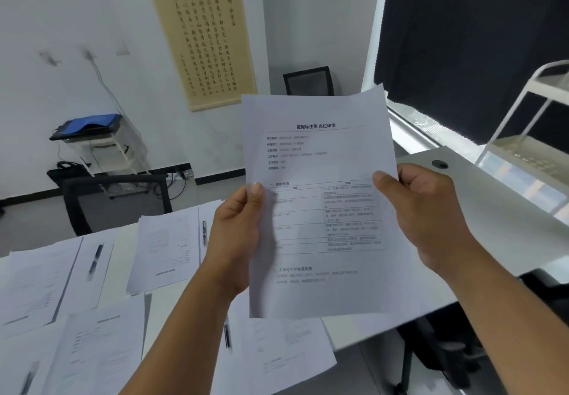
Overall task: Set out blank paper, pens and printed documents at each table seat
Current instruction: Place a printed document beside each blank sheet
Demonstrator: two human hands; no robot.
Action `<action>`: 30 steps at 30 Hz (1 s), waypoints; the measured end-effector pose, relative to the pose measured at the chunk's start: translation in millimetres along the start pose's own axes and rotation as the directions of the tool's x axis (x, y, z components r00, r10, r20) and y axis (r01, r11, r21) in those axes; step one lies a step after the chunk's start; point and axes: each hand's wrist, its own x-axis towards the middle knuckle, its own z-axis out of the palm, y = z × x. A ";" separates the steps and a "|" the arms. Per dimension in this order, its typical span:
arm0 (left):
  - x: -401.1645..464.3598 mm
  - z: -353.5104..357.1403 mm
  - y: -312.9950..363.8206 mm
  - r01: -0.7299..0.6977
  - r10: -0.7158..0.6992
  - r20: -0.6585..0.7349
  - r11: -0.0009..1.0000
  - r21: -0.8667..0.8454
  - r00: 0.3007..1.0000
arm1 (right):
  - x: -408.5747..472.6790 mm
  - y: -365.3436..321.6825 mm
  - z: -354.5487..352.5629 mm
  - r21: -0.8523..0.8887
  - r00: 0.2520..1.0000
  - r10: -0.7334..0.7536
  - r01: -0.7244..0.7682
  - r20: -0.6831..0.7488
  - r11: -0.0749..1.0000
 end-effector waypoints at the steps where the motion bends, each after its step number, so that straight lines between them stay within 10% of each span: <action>1: 2.0 10.1 1.2 -0.005 0.005 0.000 1.000 0.006 1.000 | 5.9 -0.2 -7.3 0.007 1.000 0.002 -0.002 0.004 1.000; 30: 67.7 208.1 -66.0 0.115 -0.111 -0.104 0.993 0.028 0.988 | 166.7 82.2 -170.2 -0.008 0.998 0.029 -0.029 0.060 1.000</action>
